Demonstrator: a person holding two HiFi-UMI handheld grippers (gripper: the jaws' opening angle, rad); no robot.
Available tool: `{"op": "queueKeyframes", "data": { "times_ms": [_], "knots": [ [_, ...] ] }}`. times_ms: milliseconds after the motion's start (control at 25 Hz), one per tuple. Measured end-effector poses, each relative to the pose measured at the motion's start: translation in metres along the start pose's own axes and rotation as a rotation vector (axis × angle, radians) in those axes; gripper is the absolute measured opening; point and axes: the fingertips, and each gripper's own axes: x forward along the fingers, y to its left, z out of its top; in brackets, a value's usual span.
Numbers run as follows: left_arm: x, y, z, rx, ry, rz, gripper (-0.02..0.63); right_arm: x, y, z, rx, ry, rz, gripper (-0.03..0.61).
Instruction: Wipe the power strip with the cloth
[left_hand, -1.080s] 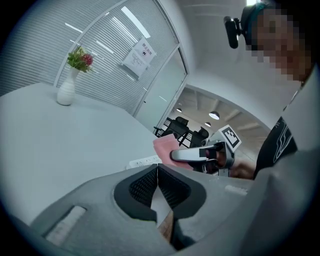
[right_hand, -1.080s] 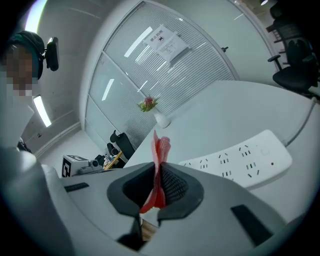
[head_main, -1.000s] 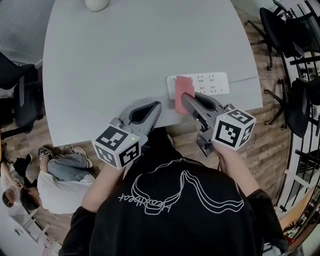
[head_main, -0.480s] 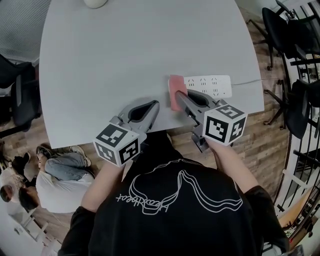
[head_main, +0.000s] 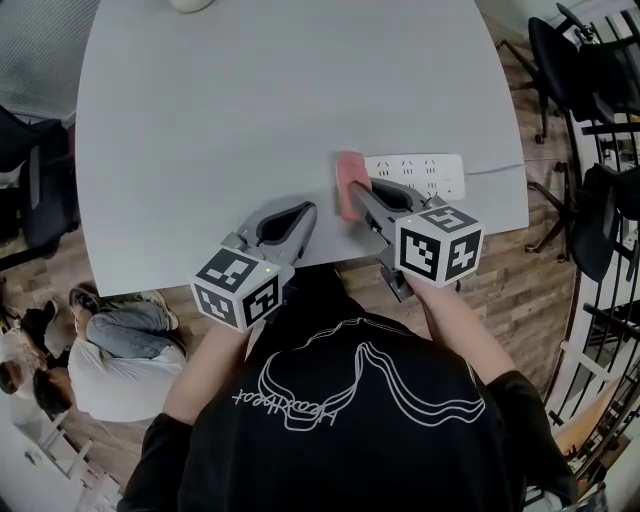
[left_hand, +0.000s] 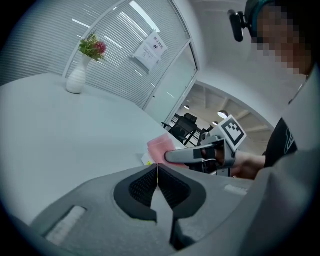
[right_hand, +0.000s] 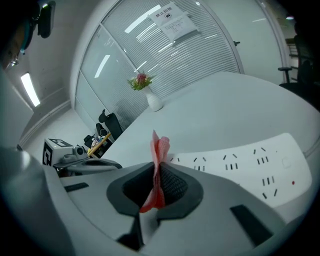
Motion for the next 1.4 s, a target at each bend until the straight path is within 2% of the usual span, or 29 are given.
{"op": "queueKeyframes", "data": {
  "times_ms": [440, 680, 920, 1400],
  "knots": [
    [0.003, 0.008, 0.0, 0.001, 0.008, -0.005, 0.014, 0.009, -0.006, -0.003, -0.028, 0.046, -0.077, 0.034],
    [0.005, 0.013, 0.005, -0.014, 0.002, 0.023, 0.014, 0.009, -0.006, -0.005, -0.061, 0.065, -0.105, 0.034],
    [0.014, 0.002, 0.01, 0.011, 0.021, 0.003, 0.014, 0.001, -0.016, -0.006, -0.051, 0.066, -0.111, 0.035],
    [0.011, 0.001, 0.005, 0.008, 0.041, -0.015, 0.014, -0.012, -0.029, -0.007, -0.037, 0.056, -0.162, 0.035]
  ]
}}
